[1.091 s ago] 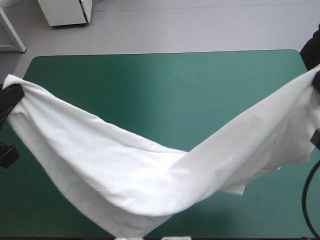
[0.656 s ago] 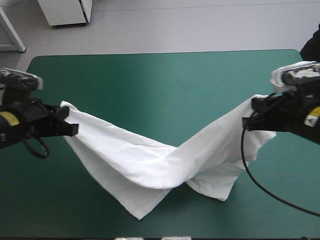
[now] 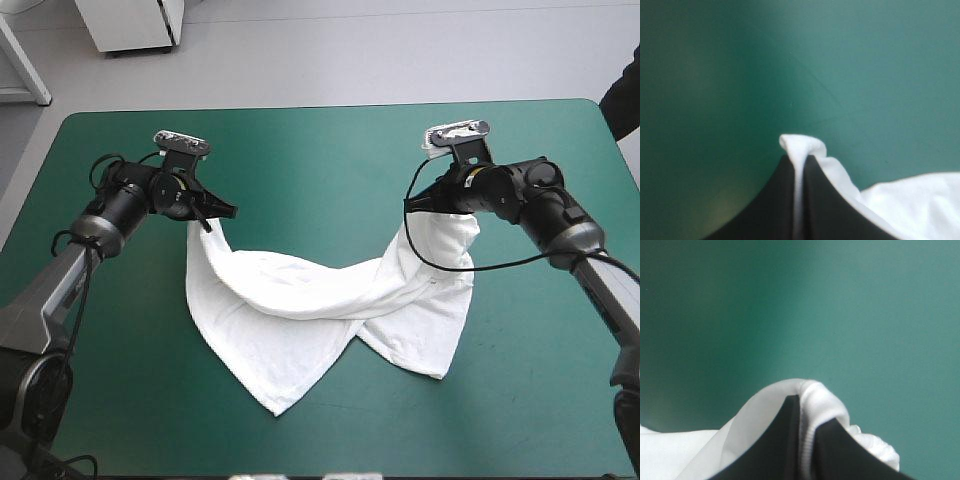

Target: Fold the cloth

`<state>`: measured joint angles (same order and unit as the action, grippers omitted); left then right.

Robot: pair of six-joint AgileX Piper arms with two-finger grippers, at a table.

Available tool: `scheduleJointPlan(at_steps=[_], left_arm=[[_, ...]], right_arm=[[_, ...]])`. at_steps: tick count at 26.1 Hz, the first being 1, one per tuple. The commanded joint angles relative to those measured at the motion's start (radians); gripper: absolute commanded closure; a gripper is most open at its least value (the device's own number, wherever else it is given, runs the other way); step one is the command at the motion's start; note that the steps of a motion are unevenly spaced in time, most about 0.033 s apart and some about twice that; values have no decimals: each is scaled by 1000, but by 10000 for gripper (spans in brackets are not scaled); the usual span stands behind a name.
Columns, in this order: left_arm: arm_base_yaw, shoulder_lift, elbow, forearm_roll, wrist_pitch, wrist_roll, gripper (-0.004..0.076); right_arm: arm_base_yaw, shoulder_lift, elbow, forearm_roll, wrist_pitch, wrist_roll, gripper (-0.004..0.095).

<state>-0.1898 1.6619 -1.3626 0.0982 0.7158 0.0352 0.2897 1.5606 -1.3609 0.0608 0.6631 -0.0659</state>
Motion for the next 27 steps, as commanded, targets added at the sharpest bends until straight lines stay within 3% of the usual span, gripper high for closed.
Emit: scheduleJointPlan(at_steps=[1, 3, 4, 5, 8, 11, 16, 21, 27], left_arm=[[-6, 13, -31, 56, -93, -54, 732], [-4, 41, -31, 84, -89, -50, 710], [-4, 52, -31, 104, -83, -44, 657], [-4, 59, -31, 122, -83, -43, 596], [-2, 67, -32, 171, -73, -35, 328], [12, 67, -64, 188, 14, -35, 255], [15, 1, -149, 186, 151, -35, 255], [11, -170, -159, 2, 257, 89, 255], [-69, -360, -159, -120, 450, 186, 262]], right_arm=[[-1, 14, -30, -8, -100, -27, 925], [-1, 44, -30, -11, -100, -54, 908], [-3, 57, -30, -11, -100, -76, 864], [-3, 65, -34, -14, -102, -89, 791], [-17, 78, -58, -20, -117, -106, 437], [-45, 78, -93, -23, -102, -106, 266], [-110, 41, -216, -23, 40, -106, 233], [-163, -88, -230, -39, 157, -106, 235], [-168, -273, -172, -82, 202, -82, 235]])
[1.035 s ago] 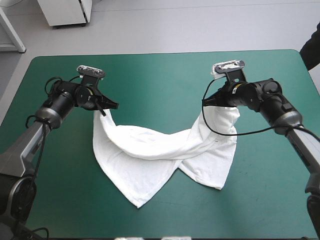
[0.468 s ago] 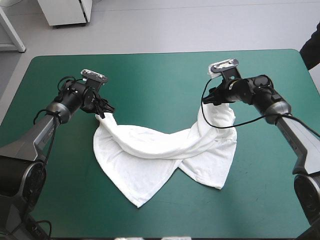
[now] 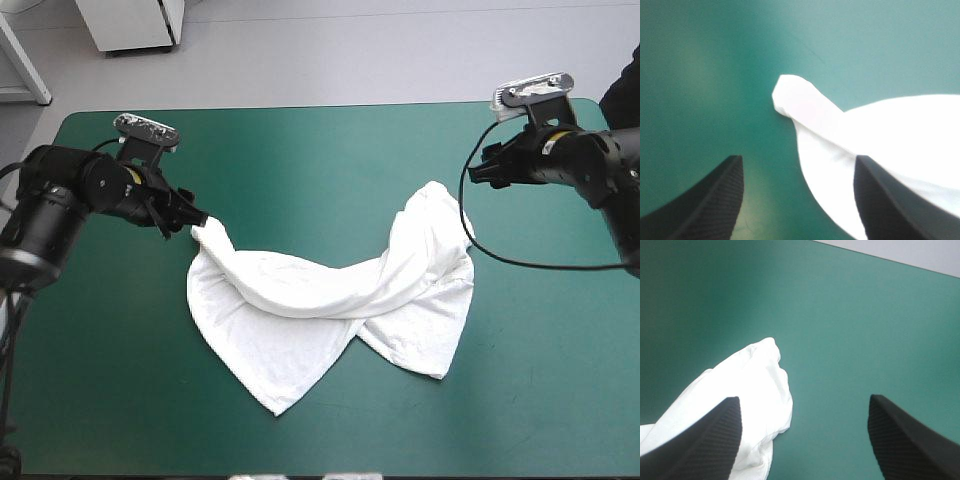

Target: Fold the cloth

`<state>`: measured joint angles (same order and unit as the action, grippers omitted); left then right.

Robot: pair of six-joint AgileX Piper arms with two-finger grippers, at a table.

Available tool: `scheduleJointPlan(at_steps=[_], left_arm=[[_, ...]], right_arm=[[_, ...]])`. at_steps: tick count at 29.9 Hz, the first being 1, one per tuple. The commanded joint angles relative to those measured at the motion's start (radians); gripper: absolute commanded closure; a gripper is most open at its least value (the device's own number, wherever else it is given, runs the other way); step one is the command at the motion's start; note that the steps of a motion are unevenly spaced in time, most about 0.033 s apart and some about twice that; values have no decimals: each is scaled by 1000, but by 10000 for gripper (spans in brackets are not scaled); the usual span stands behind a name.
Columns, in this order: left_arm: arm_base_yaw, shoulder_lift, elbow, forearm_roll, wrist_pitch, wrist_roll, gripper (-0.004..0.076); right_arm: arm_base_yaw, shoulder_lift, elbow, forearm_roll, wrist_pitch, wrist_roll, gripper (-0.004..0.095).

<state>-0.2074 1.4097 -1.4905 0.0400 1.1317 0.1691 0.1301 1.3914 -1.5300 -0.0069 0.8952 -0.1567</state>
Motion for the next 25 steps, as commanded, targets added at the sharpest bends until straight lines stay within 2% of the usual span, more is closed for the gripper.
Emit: scheduleJointPlan(at_steps=[1, 6, 13, 19, 21, 25], left_arm=[[-82, -131, -31, -72, 43, 59, 262], [-279, -203, -31, -103, 158, 113, 262], [-559, -230, 85, -92, 156, 114, 262], [-680, -229, 343, -51, 153, 110, 262], [-689, -229, 435, -82, 113, 112, 262], [-689, -229, 580, -132, -59, 141, 260]], right_arm=[[-8, -127, 4, -15, -29, 13, 235], [-6, -233, 42, -19, -14, 15, 237], [-6, -286, 60, -18, 59, 15, 237], [-6, -291, 60, -20, 106, 15, 237], [-6, -291, 60, -25, 106, 15, 237], [-6, -291, 60, -27, 102, 15, 237]])
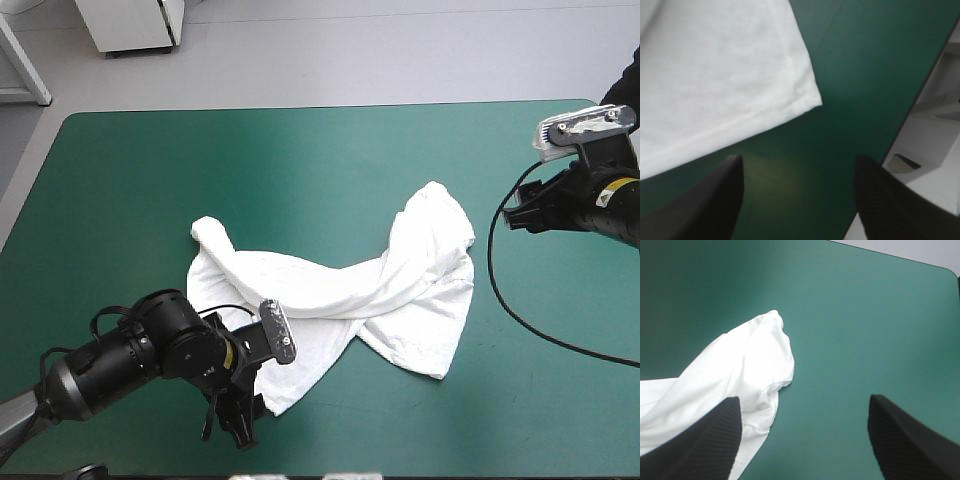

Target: Fold the cloth

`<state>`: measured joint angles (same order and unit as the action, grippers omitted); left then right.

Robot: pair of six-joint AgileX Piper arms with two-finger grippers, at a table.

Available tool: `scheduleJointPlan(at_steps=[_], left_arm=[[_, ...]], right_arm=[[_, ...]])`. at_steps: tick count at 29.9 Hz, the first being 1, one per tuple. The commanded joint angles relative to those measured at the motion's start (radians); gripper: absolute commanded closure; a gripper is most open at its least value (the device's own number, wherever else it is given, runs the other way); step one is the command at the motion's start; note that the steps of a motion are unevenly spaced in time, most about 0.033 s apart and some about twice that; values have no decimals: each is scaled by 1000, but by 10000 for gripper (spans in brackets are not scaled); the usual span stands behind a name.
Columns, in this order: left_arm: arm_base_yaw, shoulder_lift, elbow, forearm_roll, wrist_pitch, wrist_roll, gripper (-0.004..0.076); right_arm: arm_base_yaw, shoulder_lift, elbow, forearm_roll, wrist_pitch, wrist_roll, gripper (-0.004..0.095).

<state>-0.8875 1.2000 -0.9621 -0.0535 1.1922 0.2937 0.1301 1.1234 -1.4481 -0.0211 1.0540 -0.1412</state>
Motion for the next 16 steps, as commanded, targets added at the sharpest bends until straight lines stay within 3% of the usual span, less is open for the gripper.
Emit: scheduleJointPlan(at_steps=[1, 8, 16], left_arm=[[-9, -19, 75, -44, -166, 17, 260], [-9, -13, 200, -59, -339, 41, 261], [-9, 119, 229, -63, -414, 72, 261]], right_arm=[[-6, -22, -22, -13, -57, 0, 237], [-6, -16, -22, -15, -63, 0, 237], [-6, 15, -22, -15, -63, 0, 237]])
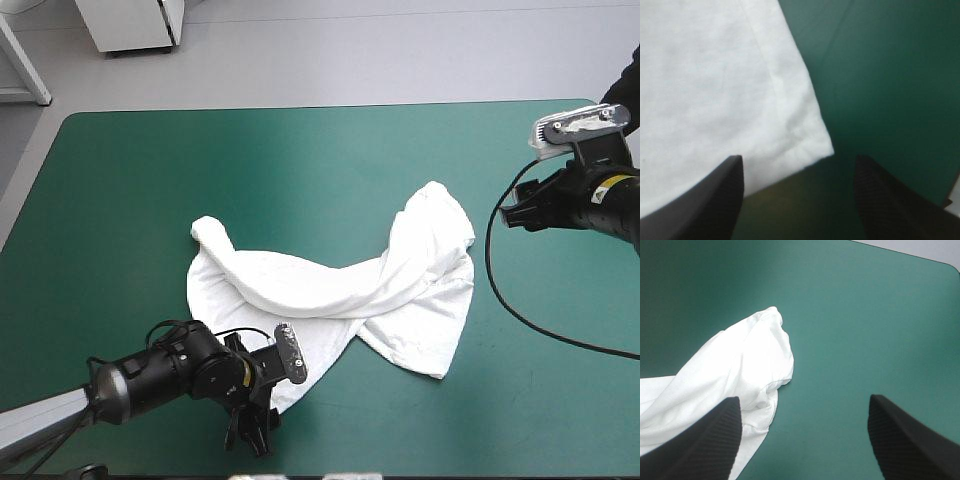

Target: Fold the cloth

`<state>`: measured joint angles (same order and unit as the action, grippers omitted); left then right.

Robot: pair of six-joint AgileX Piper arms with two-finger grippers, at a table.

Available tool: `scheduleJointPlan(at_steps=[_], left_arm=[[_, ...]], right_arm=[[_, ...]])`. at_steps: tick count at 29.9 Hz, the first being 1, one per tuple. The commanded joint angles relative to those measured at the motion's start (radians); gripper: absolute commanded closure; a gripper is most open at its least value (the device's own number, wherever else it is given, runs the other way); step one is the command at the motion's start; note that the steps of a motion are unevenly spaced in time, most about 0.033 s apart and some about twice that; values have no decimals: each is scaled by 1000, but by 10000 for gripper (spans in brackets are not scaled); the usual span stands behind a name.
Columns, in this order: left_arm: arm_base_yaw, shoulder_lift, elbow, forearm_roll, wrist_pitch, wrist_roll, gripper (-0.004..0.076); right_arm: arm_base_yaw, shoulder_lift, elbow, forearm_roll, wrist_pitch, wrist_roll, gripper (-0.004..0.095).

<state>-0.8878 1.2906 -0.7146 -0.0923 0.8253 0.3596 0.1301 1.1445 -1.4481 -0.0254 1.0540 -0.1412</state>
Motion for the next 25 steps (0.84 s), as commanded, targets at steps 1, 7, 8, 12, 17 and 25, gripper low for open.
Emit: scheduleJointPlan(at_steps=[1, 7, 8, 12, 17, 25], left_arm=[[-9, 56, -19, -28, -55, 6, 261], [-9, 132, -19, -72, -102, 6, 271], [-9, 143, -19, -72, -104, 6, 287], [-9, 179, -19, -72, -113, 2, 468], [-9, 215, -19, -74, -119, 2, 734], [-9, 228, -19, -74, -88, -19, 734]], right_arm=[[-6, 3, -22, -11, -63, 0, 237], [-6, 48, -22, -11, -63, -4, 237], [-6, 63, -22, -11, -63, -4, 237], [-6, 135, -22, -8, -63, -4, 237], [-6, 243, -22, -11, -65, 0, 236], [-8, 465, -24, 25, -101, 7, 236]])
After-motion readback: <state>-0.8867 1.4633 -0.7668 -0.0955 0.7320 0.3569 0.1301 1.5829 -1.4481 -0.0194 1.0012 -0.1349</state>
